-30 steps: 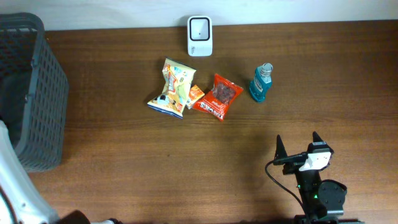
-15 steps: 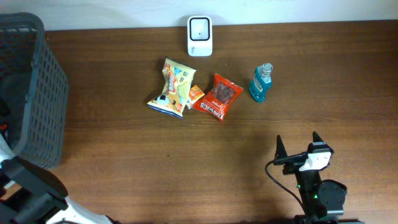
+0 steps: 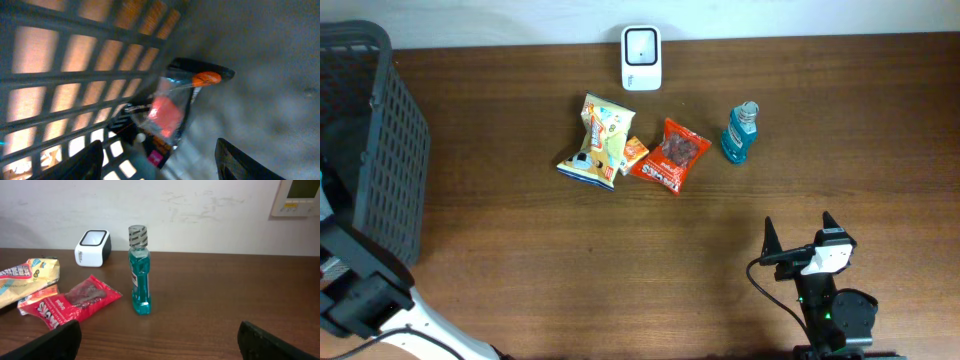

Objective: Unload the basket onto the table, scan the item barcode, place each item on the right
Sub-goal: 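Drop a black-and-orange packet onto the red bag with left gripper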

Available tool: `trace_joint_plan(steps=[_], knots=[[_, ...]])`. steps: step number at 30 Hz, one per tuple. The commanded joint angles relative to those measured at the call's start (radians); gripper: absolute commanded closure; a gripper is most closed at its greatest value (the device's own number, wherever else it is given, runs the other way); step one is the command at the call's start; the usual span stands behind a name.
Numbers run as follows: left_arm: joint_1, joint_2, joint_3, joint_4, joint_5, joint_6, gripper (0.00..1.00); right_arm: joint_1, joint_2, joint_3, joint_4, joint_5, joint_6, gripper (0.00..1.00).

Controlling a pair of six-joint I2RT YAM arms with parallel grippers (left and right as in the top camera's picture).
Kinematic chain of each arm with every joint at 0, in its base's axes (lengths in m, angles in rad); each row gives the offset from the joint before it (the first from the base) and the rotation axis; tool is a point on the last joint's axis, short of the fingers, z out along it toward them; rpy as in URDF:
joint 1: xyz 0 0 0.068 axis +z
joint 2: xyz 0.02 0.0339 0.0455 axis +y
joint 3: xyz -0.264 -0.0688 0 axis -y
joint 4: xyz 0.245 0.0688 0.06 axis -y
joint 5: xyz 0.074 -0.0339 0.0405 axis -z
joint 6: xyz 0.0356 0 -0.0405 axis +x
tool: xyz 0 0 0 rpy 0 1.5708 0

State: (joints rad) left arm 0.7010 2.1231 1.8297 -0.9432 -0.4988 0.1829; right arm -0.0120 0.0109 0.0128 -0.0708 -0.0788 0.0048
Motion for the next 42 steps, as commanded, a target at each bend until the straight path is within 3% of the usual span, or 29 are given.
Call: trace_joint_plan(steps=[1,4,11,14,16,17,19,22,23,28,31,33,36,40,42], knots=[[0.005,0.07,0.002,0.003,-0.013,0.018,0.33,0.005,-0.007,-0.007,-0.002,0.001,0.01,0.01],[0.005,0.093,0.002,0.035,0.053,0.029,0.33,0.005,-0.007,-0.007,-0.002,0.001,0.01,0.01],[0.064,0.132,0.002,0.061,0.059,0.029,0.33,0.005,-0.007,-0.007,-0.002,0.001,0.01,0.02],[0.072,0.176,0.002,0.061,0.197,0.043,0.33,0.005,-0.007,-0.007,-0.002,0.001,0.01,0.02],[0.072,0.185,0.002,0.061,0.197,0.044,0.35,0.005,-0.007,-0.007,-0.002,0.001,0.01,0.01],[0.073,0.185,0.002,0.061,0.197,0.044,0.38,0.005,-0.007,-0.007,-0.002,0.001,0.01,0.01],[0.072,0.184,0.002,0.06,0.197,0.043,0.71,0.005,-0.007,-0.007,-0.002,0.001,0.01,0.01],[0.072,0.184,0.002,0.046,0.301,0.043,0.84,0.005,-0.007,-0.007,-0.002,0.001,0.01,0.01],[0.072,0.184,0.002,0.041,0.301,0.043,0.96,0.005,-0.007,-0.007,-0.002,0.001,0.01,0.01],[0.072,0.099,0.015,0.045,0.306,-0.018,1.0,0.005,-0.007,-0.007,-0.002,0.001,0.01,0.02],[0.072,-0.013,0.023,0.049,0.536,-0.018,1.0,0.005,-0.007,-0.007,-0.002,0.001,0.01,0.01],[0.072,-0.082,0.026,0.064,0.766,-0.023,1.0,0.005,-0.007,-0.007,-0.002,0.001,0.01,0.01],[0.072,-0.232,0.026,0.148,1.032,-0.233,1.0,0.005,-0.007,-0.007,-0.002,0.001,0.01,0.01],[0.057,-0.44,0.026,0.183,1.323,-0.325,1.0,0.005,-0.007,-0.007,-0.002,0.001,0.01,0.01],[-0.04,-0.504,0.026,0.134,1.496,-0.325,1.0,0.005,-0.007,-0.007,-0.002,0.001,0.01,0.01]])
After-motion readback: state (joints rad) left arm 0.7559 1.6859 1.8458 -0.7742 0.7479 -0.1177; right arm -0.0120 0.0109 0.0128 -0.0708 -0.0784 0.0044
